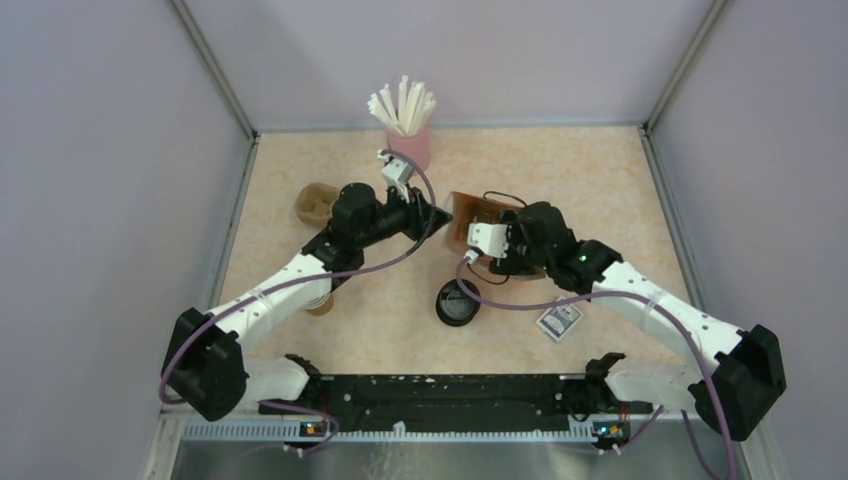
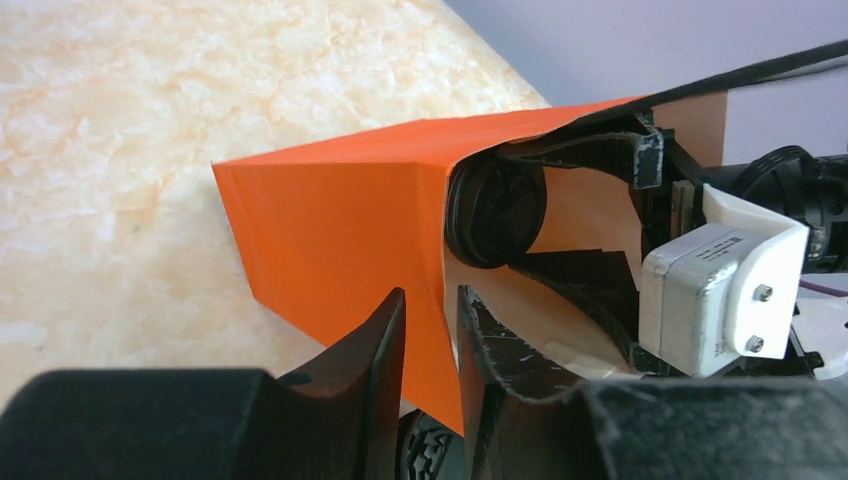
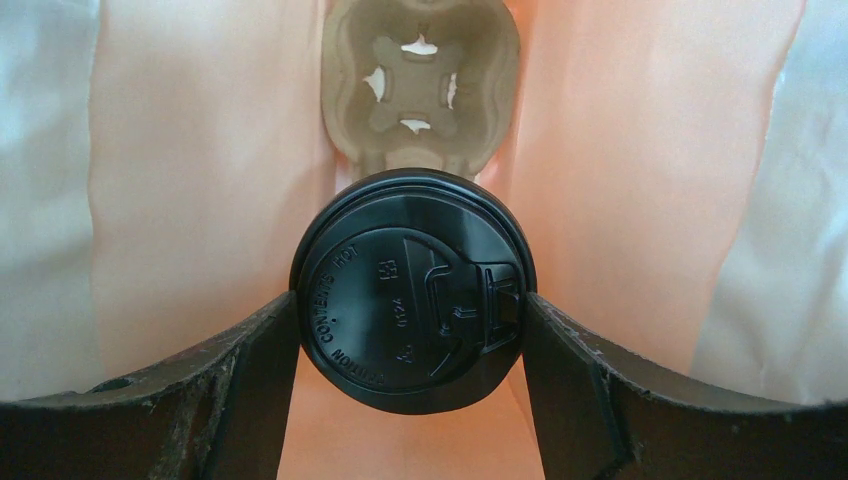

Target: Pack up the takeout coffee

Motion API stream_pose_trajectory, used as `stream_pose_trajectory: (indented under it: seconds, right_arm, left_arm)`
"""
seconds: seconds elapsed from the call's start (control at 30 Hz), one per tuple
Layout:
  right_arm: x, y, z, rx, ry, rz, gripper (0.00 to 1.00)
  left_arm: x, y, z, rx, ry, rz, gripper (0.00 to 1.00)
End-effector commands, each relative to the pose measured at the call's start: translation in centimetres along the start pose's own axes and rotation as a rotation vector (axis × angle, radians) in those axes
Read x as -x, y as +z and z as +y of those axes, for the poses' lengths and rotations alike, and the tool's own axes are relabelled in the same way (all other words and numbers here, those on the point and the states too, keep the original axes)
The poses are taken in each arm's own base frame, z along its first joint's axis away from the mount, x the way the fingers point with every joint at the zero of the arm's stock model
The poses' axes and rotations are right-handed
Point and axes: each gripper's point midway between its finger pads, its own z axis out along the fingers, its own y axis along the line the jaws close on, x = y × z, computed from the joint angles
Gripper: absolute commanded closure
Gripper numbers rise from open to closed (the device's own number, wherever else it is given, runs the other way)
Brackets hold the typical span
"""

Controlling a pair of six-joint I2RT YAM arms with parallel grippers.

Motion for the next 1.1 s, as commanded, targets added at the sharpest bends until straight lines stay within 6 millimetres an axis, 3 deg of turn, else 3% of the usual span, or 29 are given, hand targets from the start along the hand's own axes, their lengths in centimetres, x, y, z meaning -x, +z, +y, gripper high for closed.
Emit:
stream_pose_trajectory:
  seconds: [0.0, 0.17, 0.33, 0.57, 0.63, 0.73, 0.83, 0.93, 1.07]
  right_arm:
    - [0.6, 0.3, -0.5, -0.021, 0.005, -0.040, 0.36]
    - [0.8, 0.2, -0.6, -0.026, 0.006, -0.050, 0.36]
    - [0.7, 0.1, -0.4, -0.021, 0.006, -0.051, 0.36]
    - [0.3, -0.2, -0.3, -0.033, 0.004, -0.050, 0.37]
    - [0.2, -0.4, -0.3, -0.044, 0.005, -0.053, 0.37]
    - [0.3, -0.4, -0.5, -0.054, -0.011, -0.055, 0.37]
    - [1.1, 0.4, -1.9, -0.075, -0.055, -0.062, 0.37]
    - [2.6, 1.8, -3.7, -0.114, -0.073, -0.098, 0.37]
    - [3.2, 2.5, -4.1, -0.121, -0.095, -0.113, 0.37]
  left_arm:
    - [0.8, 0.1, 0.2, 0.031, 0.026, 0.003, 0.67]
    - [0.3, 0.1, 1.4, 0.097, 0.054, 0.069, 0.56]
    - [0.9, 0.1, 0.5, 0.066, 0.045, 0.079, 0.47]
    - [0.3, 1.6, 0.2, 0.082, 0.046, 0.129, 0.45]
    - [-0.2, 2.2, 0.0, 0.087, 0.064, 0.162, 0.49]
    - [0.1, 2.7, -0.5, 0.081, 0.099, 0.156, 0.81]
    - [2.0, 3.0, -0.4, 0.098, 0.146, 0.064, 0.96]
    - [3.6, 2.6, 0.1, 0.139, 0.179, -0.013, 1.00]
    - [4.0, 2.2, -0.5, 0.123, 0.161, -0.036, 1.00]
